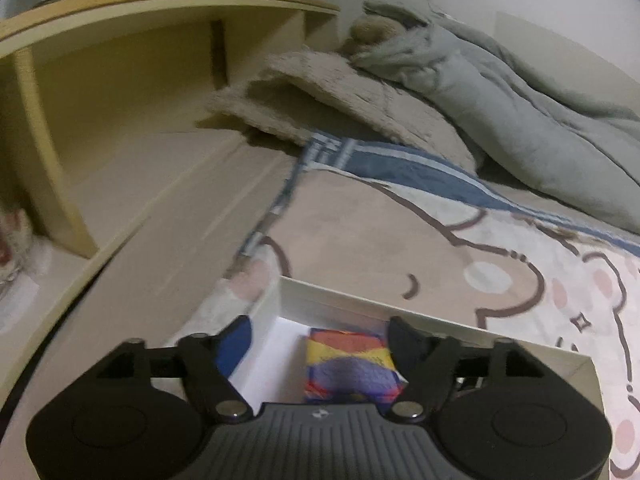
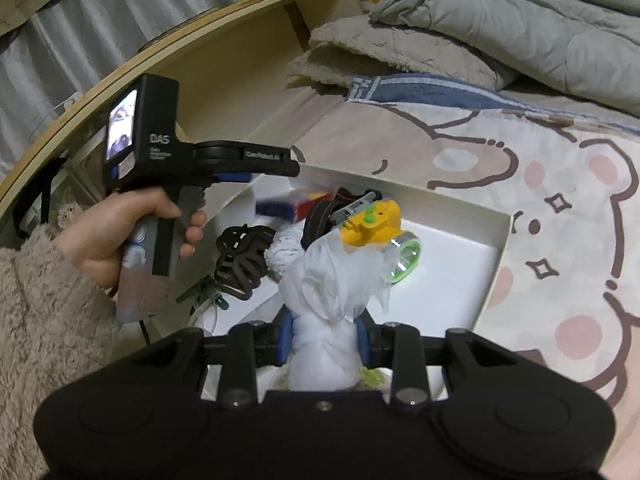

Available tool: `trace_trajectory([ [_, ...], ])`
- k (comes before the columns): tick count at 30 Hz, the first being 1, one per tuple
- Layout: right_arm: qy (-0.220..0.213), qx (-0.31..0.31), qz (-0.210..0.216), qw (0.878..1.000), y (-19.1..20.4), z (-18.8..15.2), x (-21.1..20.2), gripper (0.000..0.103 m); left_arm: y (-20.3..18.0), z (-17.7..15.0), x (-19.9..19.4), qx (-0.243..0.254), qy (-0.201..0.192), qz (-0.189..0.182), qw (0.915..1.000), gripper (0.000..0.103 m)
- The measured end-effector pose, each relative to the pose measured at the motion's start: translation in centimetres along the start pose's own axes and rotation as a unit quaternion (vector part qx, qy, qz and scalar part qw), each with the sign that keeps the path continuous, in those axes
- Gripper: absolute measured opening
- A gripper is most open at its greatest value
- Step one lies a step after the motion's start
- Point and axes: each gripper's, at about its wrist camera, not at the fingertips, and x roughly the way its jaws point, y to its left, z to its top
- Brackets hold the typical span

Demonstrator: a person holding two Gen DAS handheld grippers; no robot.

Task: Organize objects
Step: 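Lower the card box into the white box while the right tool lowers the tissue bundle, then open the left tool to release the card box while the right tool releases the tissue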

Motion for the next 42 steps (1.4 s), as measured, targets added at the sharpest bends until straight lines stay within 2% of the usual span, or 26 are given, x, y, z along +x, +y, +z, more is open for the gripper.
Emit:
trace_trajectory([
  [10,0.012,0.015,0.022,1.0,2.3,0.5,2.1,0.033,3.0,-0.8,-2.5,-0.001,0.025,0.003,0.9997,0.077],
  [14,0.02,0.041,0.028,0.999,2.9,0.8,3.7,0.034,4.0,-1.3,-3.4,-0.006,0.035,0.0,0.9994,0.077],
  [18,0.017,0.091,0.054,0.994,3.2,0.9,5.5,0.037,4.5,-1.5,-4.1,-0.005,0.037,-0.002,0.9993,0.077],
  [20,0.017,0.107,0.072,0.992,3.6,1.0,6.1,0.045,4.6,-1.6,-4.5,-0.008,0.035,-0.004,0.9993,0.078],
  [21,0.019,0.111,0.081,0.99,3.9,1.0,6.4,0.063,4.6,-1.6,-4.6,-0.007,0.034,-0.006,0.9994,0.079],
  [22,0.02,0.114,0.086,0.99,4.1,1.0,6.6,0.086,4.6,-1.7,-4.8,-0.006,0.034,-0.006,0.9994,0.081],
  [23,0.02,0.115,0.087,0.989,4.3,0.9,6.5,0.093,4.6,-1.7,-4.9,-0.004,0.033,-0.007,0.9994,0.083],
  [24,0.017,0.112,0.085,0.99,4.6,0.9,6.3,0.096,4.5,-1.8,-5.0,0.0,0.032,-0.008,0.9995,0.084],
  [28,0.015,0.083,0.072,0.994,5.0,1.1,5.4,0.097,4.2,-2.0,-5.5,0.011,0.028,-0.005,0.9995,0.091],
  [42,-0.003,0.03,0.027,0.999,4.3,1.2,0.9,0.102,3.7,-2.6,-8.2,0.0,0.026,-0.012,0.9996,0.093],
])
